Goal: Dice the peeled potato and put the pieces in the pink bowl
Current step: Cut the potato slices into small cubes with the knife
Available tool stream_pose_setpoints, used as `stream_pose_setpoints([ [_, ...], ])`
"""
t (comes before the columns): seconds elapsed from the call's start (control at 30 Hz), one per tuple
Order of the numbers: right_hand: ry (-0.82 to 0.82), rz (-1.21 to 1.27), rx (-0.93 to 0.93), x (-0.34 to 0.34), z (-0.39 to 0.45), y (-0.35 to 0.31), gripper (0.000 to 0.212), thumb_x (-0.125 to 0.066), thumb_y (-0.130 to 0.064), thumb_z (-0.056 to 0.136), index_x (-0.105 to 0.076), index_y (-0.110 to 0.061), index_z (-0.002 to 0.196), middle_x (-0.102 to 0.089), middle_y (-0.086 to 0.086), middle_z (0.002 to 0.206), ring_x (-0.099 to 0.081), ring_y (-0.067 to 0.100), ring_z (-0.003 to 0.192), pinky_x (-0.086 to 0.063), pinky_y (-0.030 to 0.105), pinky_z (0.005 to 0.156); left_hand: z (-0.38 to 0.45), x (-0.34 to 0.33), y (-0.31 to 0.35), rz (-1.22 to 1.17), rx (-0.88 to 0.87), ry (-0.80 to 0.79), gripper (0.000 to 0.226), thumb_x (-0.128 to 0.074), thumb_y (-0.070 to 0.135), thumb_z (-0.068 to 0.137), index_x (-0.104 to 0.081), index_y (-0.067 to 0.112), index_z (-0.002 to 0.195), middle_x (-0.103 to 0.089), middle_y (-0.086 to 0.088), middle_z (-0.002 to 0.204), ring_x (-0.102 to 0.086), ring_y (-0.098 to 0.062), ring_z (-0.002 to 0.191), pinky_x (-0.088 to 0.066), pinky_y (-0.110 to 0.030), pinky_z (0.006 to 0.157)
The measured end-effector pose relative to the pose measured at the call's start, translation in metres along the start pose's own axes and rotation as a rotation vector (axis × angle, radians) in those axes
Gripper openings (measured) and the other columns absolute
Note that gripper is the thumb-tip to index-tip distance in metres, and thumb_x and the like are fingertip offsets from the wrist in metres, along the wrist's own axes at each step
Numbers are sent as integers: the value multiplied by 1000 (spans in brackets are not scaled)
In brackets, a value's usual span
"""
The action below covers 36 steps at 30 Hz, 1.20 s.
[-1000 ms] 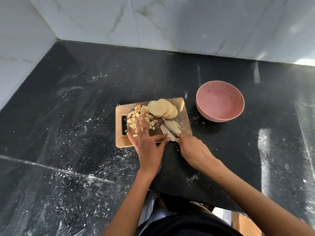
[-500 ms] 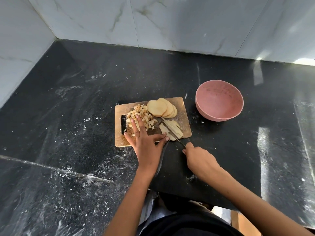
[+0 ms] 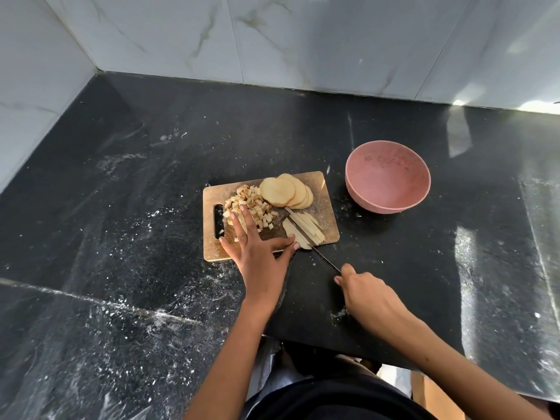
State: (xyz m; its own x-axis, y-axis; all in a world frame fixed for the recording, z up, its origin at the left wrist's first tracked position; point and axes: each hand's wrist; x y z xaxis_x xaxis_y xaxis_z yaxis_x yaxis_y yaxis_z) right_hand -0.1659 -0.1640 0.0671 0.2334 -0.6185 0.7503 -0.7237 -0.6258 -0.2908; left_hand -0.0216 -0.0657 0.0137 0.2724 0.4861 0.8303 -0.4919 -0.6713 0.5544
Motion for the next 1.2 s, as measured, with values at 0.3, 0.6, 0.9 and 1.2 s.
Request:
stream_pose_setpoints([
  [0.3,64,30,-21,-8,6,-11,24,-23,-35,105,-30,-14,94,-59,12,90,-61,34,86,-42,38,67,0,0,0,17,-16,-24,9,-68,47,83,-74,41,86,15,5,157,33,-13,140,39,-34,100],
  [0.6,67,20,-7,-16,-2,3,26,-22,-36,105,-30,-14,93,-47,3,74,-61,34,84,-41,37,66,0,0,0,22,-5,-22,10,-68,47,83,-74,41,89,17,5,157,33,-14,140,39,-35,100],
  [0.9,79,54,-2,-17,-4,7,28,-21,-38,104,-30,-15,92,-42,-1,68,-51,28,71,-41,36,65,-2,-2,0,22,-6,-18,10,-69,45,84,-74,41,91,17,4,158,29,-17,143,38,-36,100],
  [1.2,48,17,-21,-6,16,-18,23,-24,-33,105,-30,-14,95,-61,15,98,-61,36,90,-38,37,64,-3,-4,-1,51,-49,26,10,-67,45,85,-74,39,89,6,-3,161,20,-21,146,29,-38,109],
])
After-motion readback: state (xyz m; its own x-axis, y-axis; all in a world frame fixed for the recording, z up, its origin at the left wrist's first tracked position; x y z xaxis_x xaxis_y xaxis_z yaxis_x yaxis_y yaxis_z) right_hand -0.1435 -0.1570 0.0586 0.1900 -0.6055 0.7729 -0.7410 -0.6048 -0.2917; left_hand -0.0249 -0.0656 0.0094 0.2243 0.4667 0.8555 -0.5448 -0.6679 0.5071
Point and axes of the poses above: each hand's wrist, its own z-axis towards the middle knuckle, its own x-axis out of the back of the hand, y = z × x
